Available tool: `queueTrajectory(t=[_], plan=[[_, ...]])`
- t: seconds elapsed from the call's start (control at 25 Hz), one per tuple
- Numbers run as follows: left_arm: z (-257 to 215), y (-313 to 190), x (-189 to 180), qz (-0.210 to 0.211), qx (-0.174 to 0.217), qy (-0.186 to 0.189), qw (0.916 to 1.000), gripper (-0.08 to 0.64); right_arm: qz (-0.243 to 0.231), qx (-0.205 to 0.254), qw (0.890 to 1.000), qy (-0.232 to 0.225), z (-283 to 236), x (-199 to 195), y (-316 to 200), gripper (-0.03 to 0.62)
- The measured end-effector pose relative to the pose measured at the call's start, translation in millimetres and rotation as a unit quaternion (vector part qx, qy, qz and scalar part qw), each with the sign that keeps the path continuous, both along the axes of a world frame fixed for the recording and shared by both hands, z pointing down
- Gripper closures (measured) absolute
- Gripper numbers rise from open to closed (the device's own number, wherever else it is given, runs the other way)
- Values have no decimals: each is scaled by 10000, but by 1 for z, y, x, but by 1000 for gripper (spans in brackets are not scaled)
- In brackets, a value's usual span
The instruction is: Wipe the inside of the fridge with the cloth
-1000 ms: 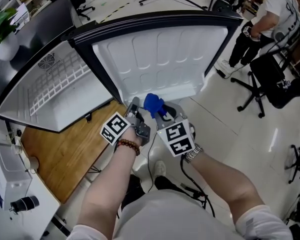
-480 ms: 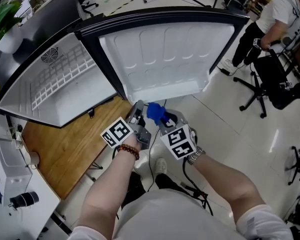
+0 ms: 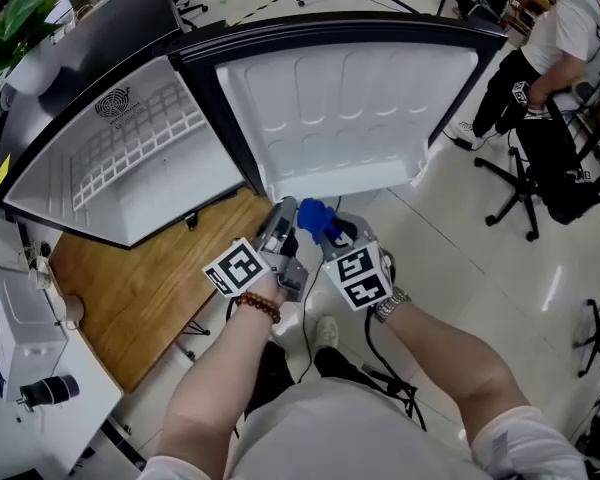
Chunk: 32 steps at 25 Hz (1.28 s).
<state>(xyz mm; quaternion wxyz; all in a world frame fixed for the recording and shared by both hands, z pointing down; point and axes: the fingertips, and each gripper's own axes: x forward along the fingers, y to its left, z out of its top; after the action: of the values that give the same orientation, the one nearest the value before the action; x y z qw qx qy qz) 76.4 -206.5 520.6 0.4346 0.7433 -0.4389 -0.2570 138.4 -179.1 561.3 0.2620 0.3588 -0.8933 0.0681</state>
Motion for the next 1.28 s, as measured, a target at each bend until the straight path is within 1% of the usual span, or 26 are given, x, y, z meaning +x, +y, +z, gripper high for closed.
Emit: queueTrajectory(t=[0.08,0.16,0.28,0.48,0.56,0.64,0.68,0.76,0.8,1.0,1.04,1.16,1.28], plan=[[-6,-1,-2,-33,-27,129,9999,494,47,44,10000,5,-1,-4,-6,517],[-9,-2,-4,-51,-97,181,9998,497,121,87,9999,4,0,-9,-14,517],[-12,-2,-5,-51,-151,182,9997,503,211,124,9997,-96,0,-19,-26,517],[-17,-4,-5,1,-207,156,9997,509,214,96,9990,-376,-1,-41,-42,517],[-17,-3,-6,17,-243,36,9997,511,181,21,9988,-463,2,-49,-46,517],[-16,-2,-10,11,-290,-277,9992,513,134,-50,9985,-526,6,-57,-50,517],[-16,-1,-10,20,-295,-290,9991,514,118,-81,9983,-556,8,-60,-52,517],[-18,-2,-5,68,-260,-35,9996,517,110,-135,9980,-600,11,-66,-57,517],[-19,-3,-5,85,-241,6,9997,517,118,-156,9980,-604,13,-68,-59,517],[-25,-5,-5,98,-160,-82,9998,527,272,-198,9981,-517,23,-62,-73,517],[-27,-6,-7,80,-140,-107,9998,558,321,-198,9980,-503,24,-59,-75,517],[-28,-6,-13,30,-176,-390,9991,558,453,-199,9975,-506,24,-49,-80,517],[-23,-6,-12,22,-237,-490,9985,557,531,-178,9973,-472,25,-37,-83,517]])
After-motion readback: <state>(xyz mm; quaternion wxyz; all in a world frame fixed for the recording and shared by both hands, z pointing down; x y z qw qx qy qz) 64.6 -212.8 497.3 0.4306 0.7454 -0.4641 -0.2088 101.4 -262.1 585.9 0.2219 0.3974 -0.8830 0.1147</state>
